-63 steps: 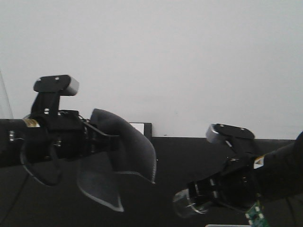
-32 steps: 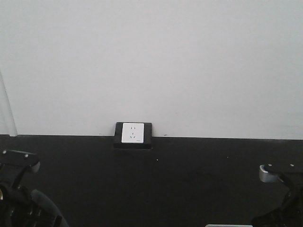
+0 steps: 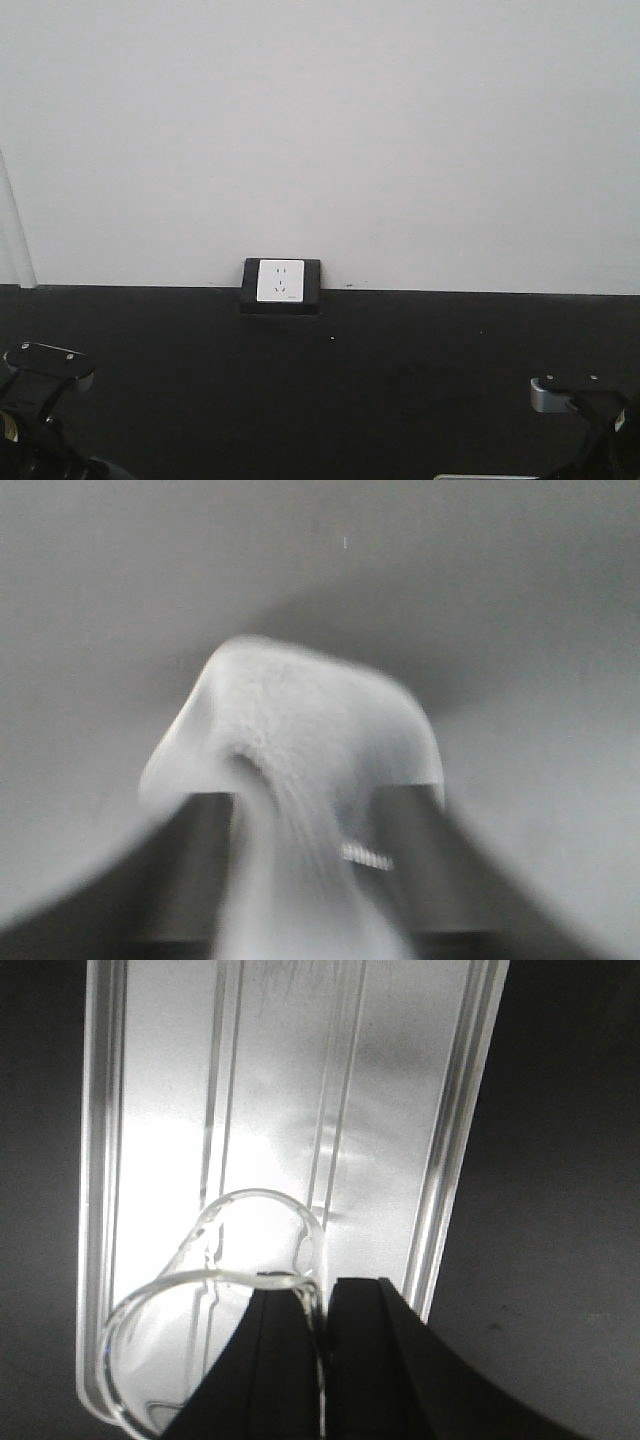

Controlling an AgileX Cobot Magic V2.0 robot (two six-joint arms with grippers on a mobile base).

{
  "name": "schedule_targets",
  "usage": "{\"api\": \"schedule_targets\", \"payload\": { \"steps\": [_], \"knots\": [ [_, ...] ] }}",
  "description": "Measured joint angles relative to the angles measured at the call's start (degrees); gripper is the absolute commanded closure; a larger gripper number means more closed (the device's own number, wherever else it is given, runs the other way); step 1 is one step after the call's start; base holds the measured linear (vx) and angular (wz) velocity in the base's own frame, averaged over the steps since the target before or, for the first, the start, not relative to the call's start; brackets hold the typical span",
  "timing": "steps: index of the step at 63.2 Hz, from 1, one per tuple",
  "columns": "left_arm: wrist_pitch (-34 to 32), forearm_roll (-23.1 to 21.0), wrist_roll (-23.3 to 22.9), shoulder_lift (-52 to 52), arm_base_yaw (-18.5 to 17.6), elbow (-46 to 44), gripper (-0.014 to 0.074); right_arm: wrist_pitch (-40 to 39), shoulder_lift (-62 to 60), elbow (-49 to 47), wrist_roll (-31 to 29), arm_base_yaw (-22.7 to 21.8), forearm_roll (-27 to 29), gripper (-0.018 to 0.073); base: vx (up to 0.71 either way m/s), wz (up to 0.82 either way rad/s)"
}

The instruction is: Wipe beaker with gray cloth and return to tray

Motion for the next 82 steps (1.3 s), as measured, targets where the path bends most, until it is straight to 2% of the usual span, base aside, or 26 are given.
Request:
{"api": "schedule_targets", "payload": {
  "steps": [11, 33, 47, 67, 82],
  "knots": [
    [3.32, -0.17, 0.0, -3.6, 0.0, -1.88, -0.0022, -0.44, 2.23, -0.05, 1.04, 0.0, -1.13, 0.057, 0.0, 0.0],
    [4.24, -0.77, -0.02, -9.95, 0.0, -2.03, 0.0027, 0.12, 10.14, -4.62, 1.58, 0.0, -1.52, 0.0546, 0.0, 0.0],
    [4.37, -0.77, -0.02, -9.95, 0.0, -2.03, 0.0031, 0.8, 10.61, -5.41, 1.58, 0.0, -1.34, 0.0454, 0.0, 0.0],
    [4.26, -0.77, -0.02, -9.95, 0.0, -2.03, 0.0031, 1.09, 10.61, -5.48, 1.58, 0.0, -1.29, 0.0259, 0.0, 0.0],
    [4.26, -0.77, -0.02, -9.95, 0.0, -2.03, 0.0031, 1.9, 10.55, -5.53, 1.58, 0.0, -1.22, 0.0228, 0.0, 0.0]
  ]
}}
